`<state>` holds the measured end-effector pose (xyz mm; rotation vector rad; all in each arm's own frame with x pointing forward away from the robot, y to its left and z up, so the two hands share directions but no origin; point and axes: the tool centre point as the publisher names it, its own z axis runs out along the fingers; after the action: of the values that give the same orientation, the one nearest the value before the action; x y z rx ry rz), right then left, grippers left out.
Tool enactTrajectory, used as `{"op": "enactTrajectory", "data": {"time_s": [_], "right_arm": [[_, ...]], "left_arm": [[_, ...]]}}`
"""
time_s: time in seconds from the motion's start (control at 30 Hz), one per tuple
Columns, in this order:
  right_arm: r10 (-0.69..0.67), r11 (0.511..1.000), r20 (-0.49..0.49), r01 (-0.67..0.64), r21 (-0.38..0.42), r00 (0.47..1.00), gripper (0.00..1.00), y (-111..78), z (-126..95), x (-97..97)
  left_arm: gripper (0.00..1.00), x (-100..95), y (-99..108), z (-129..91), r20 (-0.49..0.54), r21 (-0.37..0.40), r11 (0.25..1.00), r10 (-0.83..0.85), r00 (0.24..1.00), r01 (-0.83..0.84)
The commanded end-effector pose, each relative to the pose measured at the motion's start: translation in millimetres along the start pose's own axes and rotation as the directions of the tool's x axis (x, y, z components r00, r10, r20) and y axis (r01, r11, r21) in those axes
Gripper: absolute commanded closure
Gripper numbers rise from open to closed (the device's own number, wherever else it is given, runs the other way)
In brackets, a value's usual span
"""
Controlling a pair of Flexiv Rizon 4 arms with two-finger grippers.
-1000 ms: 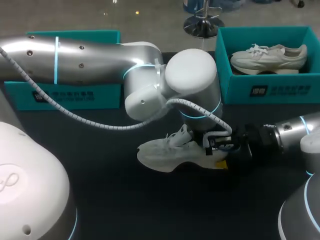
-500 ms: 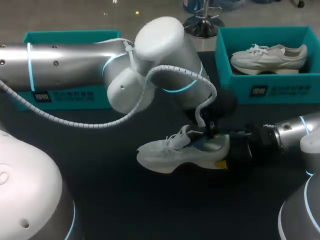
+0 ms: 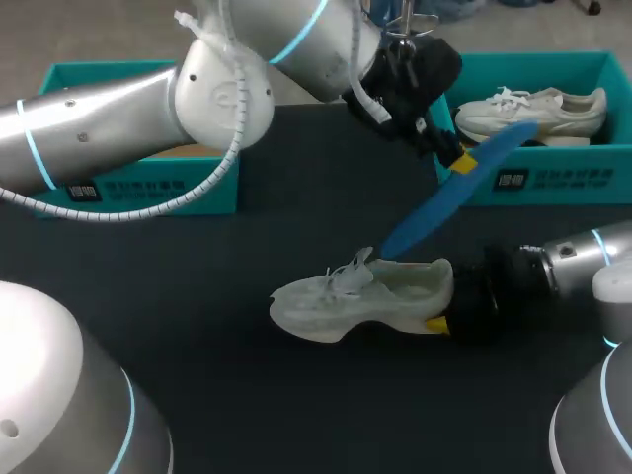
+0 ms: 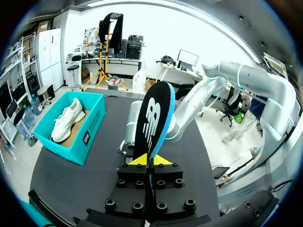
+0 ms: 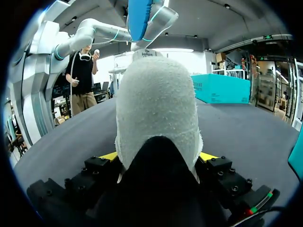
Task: Take the shoe out of the shoebox, open the shoe tongue, remove and reinsert the insole, then place the shoe into the shoebox
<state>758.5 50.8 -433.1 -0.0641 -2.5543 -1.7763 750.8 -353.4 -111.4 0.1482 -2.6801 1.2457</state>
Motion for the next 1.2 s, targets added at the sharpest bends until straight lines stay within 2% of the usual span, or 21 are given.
{"op": "enactTrajectory", "data": {"time_s": [0.03,0.07,0.27,0.47,0.57,0.67,1.2], "right_arm": [[0.001,1.000,0.000,-0.001,0.003,1.000,1.00,-5.1,5,-0.5],[0.001,1.000,0.000,-0.001,0.003,1.000,1.00,-5.1,5,-0.5],[0.001,1.000,0.000,-0.001,0.003,1.000,1.00,-5.1,5,-0.5],[0.001,1.000,0.000,-0.001,0.003,1.000,1.00,-5.1,5,-0.5],[0.001,1.000,0.000,-0.001,0.003,1.000,1.00,-5.1,5,-0.5],[0.001,1.000,0.000,-0.001,0.003,1.000,1.00,-5.1,5,-0.5],[0.001,1.000,0.000,-0.001,0.003,1.000,1.00,-5.1,5,-0.5]], "left_arm": [[1.00,-19.0,-10,-62,-0.235,0.150,0.984,-0.058,0.970,0.095],[1.00,-24.2,-14,-72,-0.287,0.175,0.977,-0.067,0.955,0.121],[1.00,-37.4,-26,-119,-0.373,0.270,0.941,-0.092,0.923,0.203],[1.00,-54.7,-21,-150,-0.457,0.312,0.905,-0.124,0.881,0.289],[1.00,-62.5,-15,-157,-0.469,0.324,0.892,-0.137,0.873,0.314],[1.00,-64.1,-12,-161,-0.404,0.315,0.904,-0.147,0.903,0.288],[1.00,-67.5,-13,-163,-0.425,0.314,0.901,-0.150,0.893,0.300]]}}
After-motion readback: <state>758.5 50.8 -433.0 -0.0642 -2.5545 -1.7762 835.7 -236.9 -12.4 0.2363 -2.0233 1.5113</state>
